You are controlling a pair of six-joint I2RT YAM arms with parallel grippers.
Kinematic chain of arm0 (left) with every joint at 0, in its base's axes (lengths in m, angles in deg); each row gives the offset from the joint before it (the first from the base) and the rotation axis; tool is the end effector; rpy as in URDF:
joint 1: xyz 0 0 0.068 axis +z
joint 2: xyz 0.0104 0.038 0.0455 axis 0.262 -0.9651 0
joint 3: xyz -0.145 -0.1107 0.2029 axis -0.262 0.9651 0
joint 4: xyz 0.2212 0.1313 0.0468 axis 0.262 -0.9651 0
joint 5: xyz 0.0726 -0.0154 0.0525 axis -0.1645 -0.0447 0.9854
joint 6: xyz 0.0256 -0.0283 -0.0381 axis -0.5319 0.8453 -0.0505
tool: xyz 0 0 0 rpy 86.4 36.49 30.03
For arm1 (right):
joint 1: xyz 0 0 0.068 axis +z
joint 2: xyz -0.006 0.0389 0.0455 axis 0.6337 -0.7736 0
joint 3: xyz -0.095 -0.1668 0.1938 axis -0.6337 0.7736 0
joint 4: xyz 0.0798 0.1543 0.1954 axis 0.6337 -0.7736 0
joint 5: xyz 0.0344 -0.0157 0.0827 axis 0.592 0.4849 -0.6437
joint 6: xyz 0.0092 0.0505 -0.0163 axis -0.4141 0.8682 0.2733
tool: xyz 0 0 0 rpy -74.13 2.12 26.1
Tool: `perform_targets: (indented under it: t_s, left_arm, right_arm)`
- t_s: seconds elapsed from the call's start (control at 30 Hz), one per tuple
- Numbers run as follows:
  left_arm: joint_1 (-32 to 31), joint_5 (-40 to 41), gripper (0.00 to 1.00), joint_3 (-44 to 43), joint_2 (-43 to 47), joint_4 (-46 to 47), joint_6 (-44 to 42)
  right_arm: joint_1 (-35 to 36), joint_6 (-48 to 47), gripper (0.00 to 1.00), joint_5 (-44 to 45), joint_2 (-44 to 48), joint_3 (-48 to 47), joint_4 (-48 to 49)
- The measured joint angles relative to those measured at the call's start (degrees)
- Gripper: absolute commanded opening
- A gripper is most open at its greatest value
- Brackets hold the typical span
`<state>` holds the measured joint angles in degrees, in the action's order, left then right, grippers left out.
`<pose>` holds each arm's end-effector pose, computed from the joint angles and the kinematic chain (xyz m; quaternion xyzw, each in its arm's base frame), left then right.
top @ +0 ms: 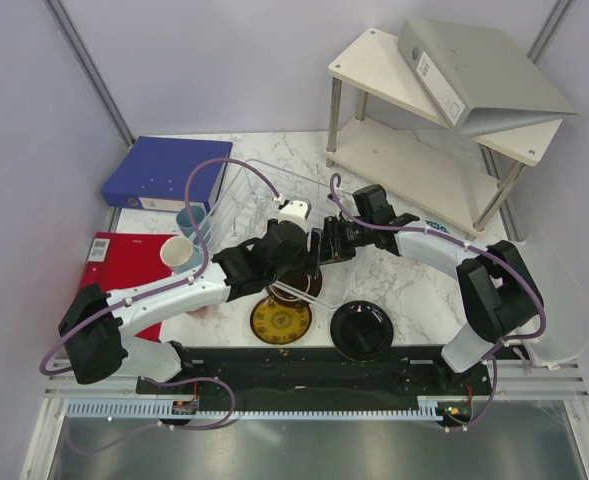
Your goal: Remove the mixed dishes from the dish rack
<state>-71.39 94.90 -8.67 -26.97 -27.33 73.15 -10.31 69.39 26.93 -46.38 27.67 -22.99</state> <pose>0.1770 -0.2404 0.2749 0.1200 0.8698 -0.1771 0.4446 0.2830 0.1841 0.2037 -0.1271 0.8691 0.4589 0.1337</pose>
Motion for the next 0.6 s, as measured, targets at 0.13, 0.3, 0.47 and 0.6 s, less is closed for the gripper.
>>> perform_targets:
  t_s: [0.13, 0.3, 0.47, 0.6]
  left_arm:
    - [0.0, -0.02, 0.77, 0.0, 0.0, 0.0, 0.0]
    - [0.0, -0.07, 0.77, 0.0, 0.0, 0.02, 0.0]
    - [0.0, -0.17, 0.77, 0.17, 0.39, 0.02, 0.02]
    - [0.0, -0.24, 0.76, 0.28, 0.68, 0.02, 0.02]
  right_arm:
    - [0.02, 0.07, 0.0, -0.44, 0.0, 0.0, 0.31]
    - [0.02, 0.2, 0.0, -1.22, 0.0, 0.11, 0.79]
    - [0.02, 0.35, 0.08, -2.08, 0.28, 0.87, 1.99]
    - [0.02, 0.63, 0.25, -2.95, 0.81, 1.75, 3.28]
